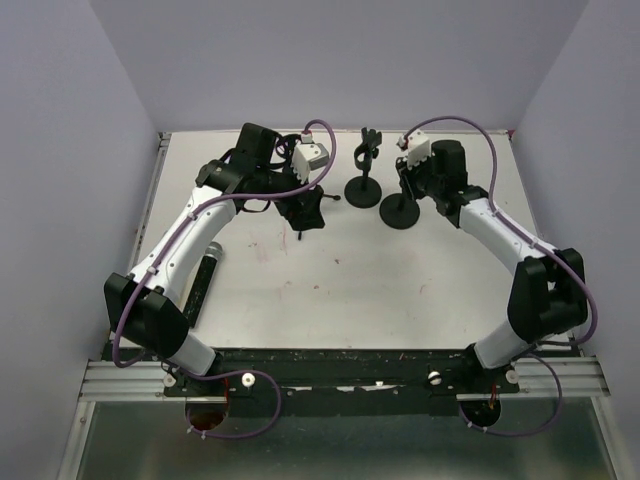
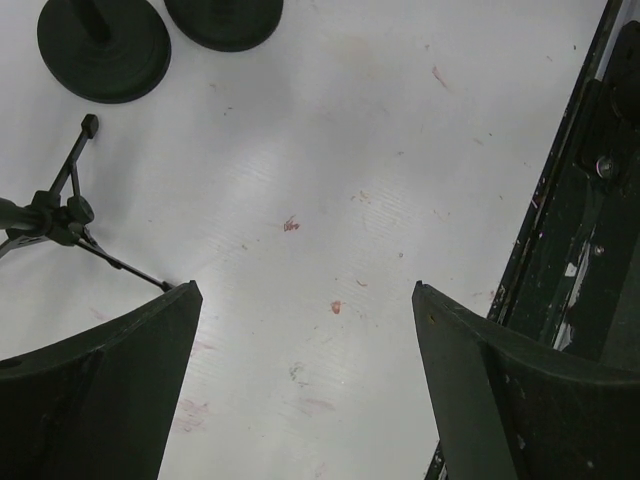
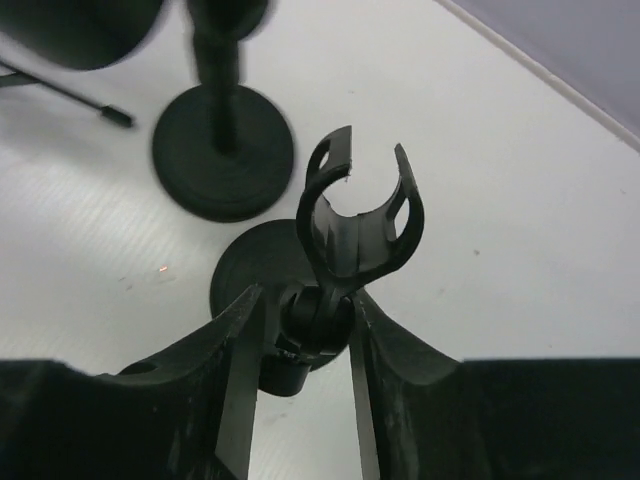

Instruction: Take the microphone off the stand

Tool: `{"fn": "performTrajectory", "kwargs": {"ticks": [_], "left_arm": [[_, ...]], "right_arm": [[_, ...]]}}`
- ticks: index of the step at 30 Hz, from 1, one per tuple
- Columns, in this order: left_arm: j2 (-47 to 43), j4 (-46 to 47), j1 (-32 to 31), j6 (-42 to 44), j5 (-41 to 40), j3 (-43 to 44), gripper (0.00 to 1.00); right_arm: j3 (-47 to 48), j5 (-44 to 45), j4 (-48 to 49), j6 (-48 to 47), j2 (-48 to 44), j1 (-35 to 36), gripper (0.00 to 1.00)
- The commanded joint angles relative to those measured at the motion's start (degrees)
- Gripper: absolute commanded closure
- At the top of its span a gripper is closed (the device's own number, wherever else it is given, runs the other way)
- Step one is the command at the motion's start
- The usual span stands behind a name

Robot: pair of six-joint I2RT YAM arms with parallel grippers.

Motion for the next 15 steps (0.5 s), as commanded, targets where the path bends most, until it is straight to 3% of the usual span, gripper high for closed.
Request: {"fn": "performTrajectory", "kwargs": {"ticks": [1,2,4,5,11,15], "left_arm": [[-0.97,0.33,0.47,-0.63,-1.03,1.23,0.06],[-1.32,0.25,0.56,-0.54,-1.73,1.23,0.06],[-2.37,-1.85,0.56,0.51,-4.53,2.54,0.04],[-3.43,-2.91,0.82,1.56,-6.37,2.98,0.04],[-10.55,-1.51,5.21,1.93,-18.24,2.54,0.01],[-10.99,0.59,8.29,-2.64,-26.24,3.78,0.01]], "right_arm": [[5.44,3.27,-0.65,2.34,4.21,-3.67,0.39],[6.67,2.84,-1.00,3.05,4.04,-3.85,0.32],[9.56,0.12,-4.06,4.28,2.90,-4.12,0.06],[11.50,-1.28,-6.34,4.20,2.03,-4.20,0.00],[25.29,-1.48,-26.63,6.29,0.87,-4.29,0.00],[31.62,10.00,-30.26,20.77,1.05,-4.29,0.00]]}}
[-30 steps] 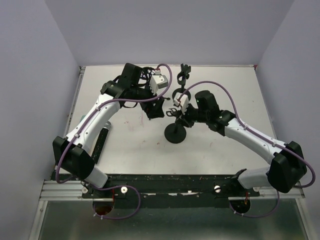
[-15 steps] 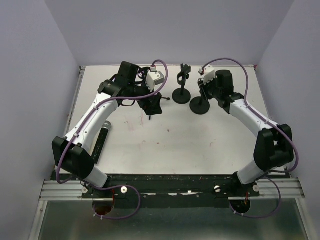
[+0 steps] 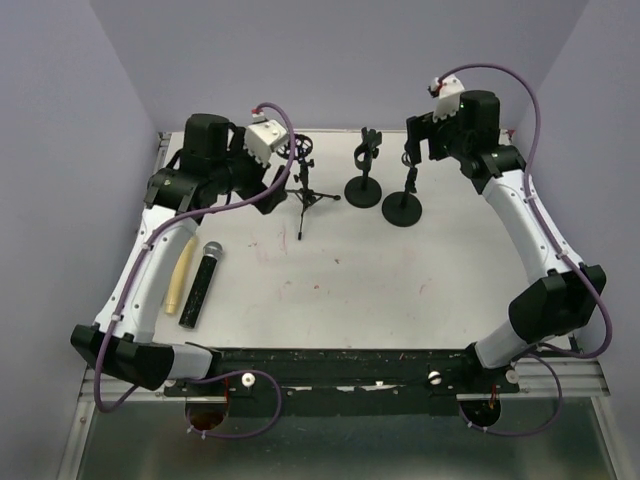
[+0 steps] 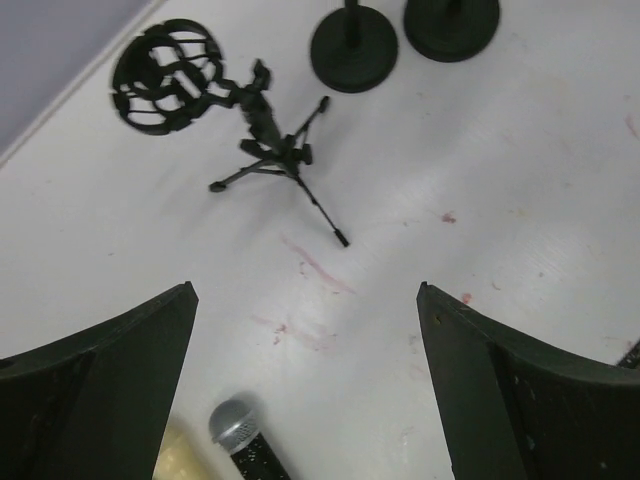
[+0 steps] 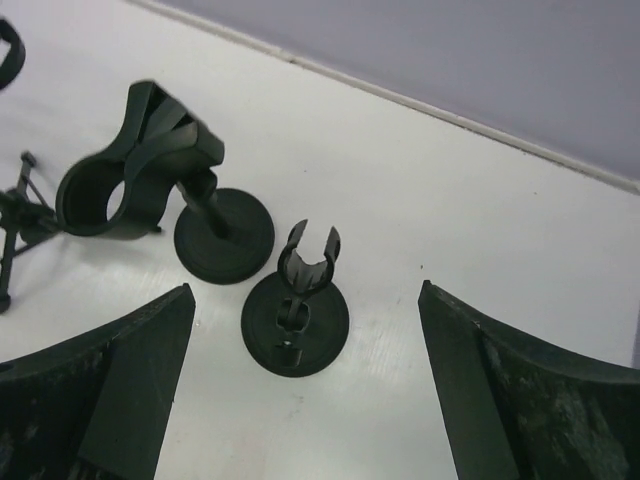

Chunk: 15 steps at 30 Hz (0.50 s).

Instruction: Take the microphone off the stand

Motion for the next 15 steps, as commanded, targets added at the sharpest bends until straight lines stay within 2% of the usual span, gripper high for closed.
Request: {"fn": "performTrajectory", "kwargs": {"ticks": [1,3,7,11,15], "left_arm": [[-1.16,3.48,3.51,-4.42,-13.79,1.68,0.01],[-0.90,4.36,4.21,-5.47,-16.43,1.59,0.01],[-0.11,4.80,5.18,-7.23,-16.98,1.15,0.02],[0.51,4.81,5.80,-9.43,-15.66,-0.34,0.01],[0.68,4.89,5.80,-11.62,-16.01,-2.10,0.01]], "right_arm": [[7.96,12.86,-11.67,15.77,-0.57,0.06,0.00],[9.91,16.84,-12.82,19.03,-0.73,0.06,0.00],[6.06,19.04,-9.74,18.95,-3.02,0.06,0.00],[1.05,18.09,-7.38,18.17,-3.99,0.06,0.00],[0.16,17.38,-6.85,18.52,-3.38,0.06,0.00]]}}
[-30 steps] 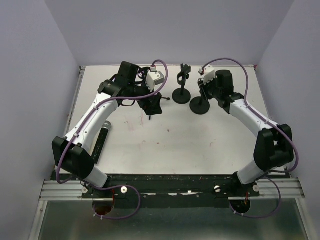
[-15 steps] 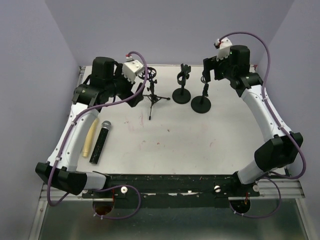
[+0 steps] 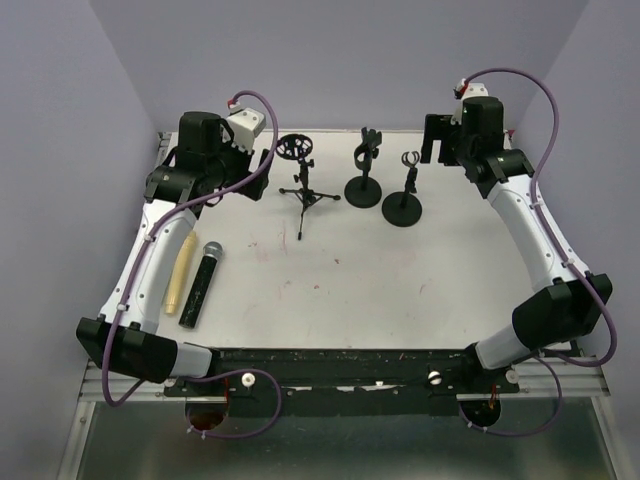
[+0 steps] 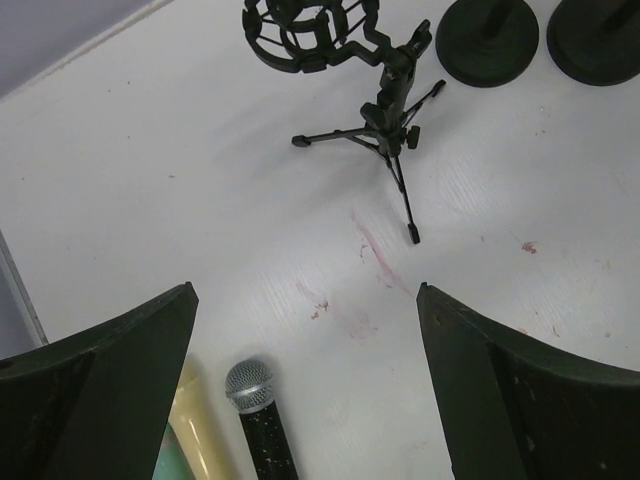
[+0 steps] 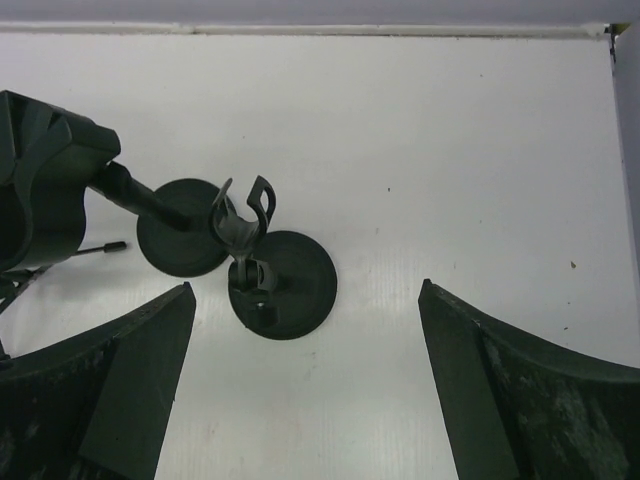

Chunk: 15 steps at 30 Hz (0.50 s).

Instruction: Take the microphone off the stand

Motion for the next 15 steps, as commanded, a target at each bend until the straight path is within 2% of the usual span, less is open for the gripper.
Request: {"fn": "performTrajectory", "kwargs": {"ticks": [1,5,9,13,15], "left_arm": [[0.20,0.63,0.27,-4.28,-1.30,-1.82,0.02],[2.66,-1.12,0.27,-0.79,-0.50,1.42,0.02],[8.62,-5.33,0.44,1.51,-9.89,11.78,0.02],[11.89,-18.57,1.32,0.55,-17.90,22.24,0.01],[10.15,-24.30,2.63,-1.81,-19.48,22.62,0.01]], "right_arm": [[-1.35,1.27,0.32,1.42,-0.01,-0.05,0.00],[-1.70,0.13,-0.02,-0.33,0.61,0.03,0.00],[-0.04,1.79,-2.83,-1.03,1.48,0.03,0.00],[5.13,4.95,-11.16,0.53,0.96,0.03,0.00],[9.79,5.67,-16.53,3.78,1.57,0.03,0.00]]}}
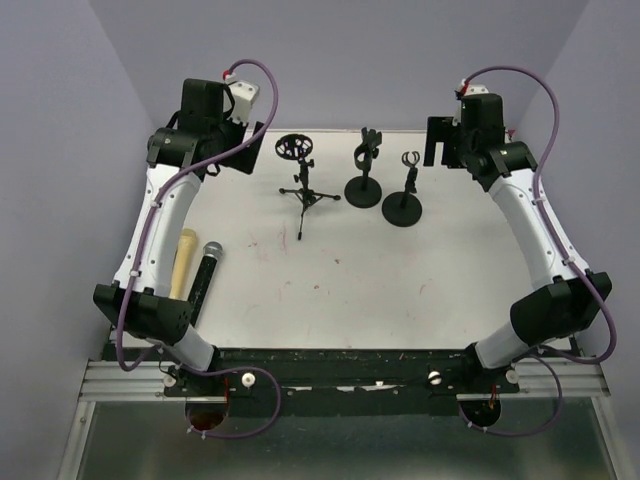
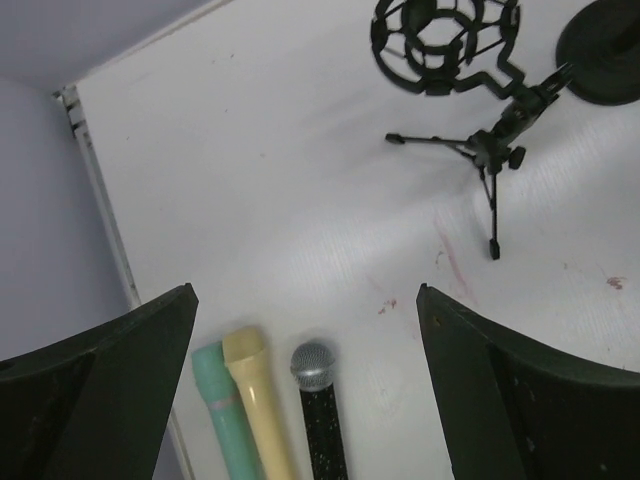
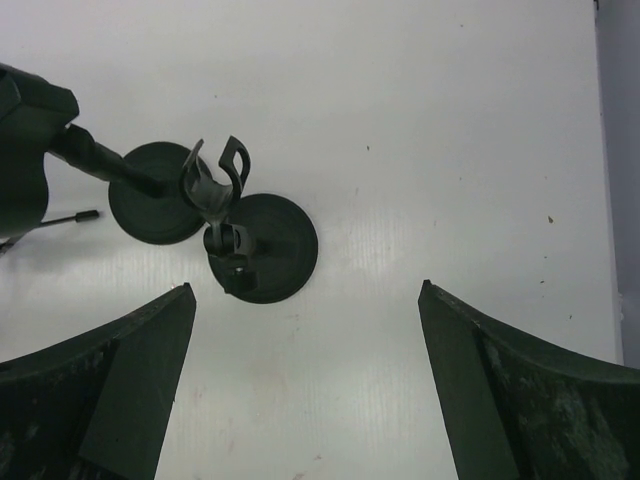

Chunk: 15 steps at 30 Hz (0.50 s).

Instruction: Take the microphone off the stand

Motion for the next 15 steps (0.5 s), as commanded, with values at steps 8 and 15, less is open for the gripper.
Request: {"fn": "performTrajectory", "kwargs": {"ticks": [8,15], "left_arm": [[-8.86,-8.19,3.65,-3.92,3.03,-14.60,0.01],[-6.47,-10.05,3.74,-7.44,15.65,-7.46,0.01]], "right_arm": [[-1.53,0.58,7.89,1.37,-0.33,0.03,0.00],[4.02,-0.13,8.34,3.23,3.47,0.03,0.00]]}}
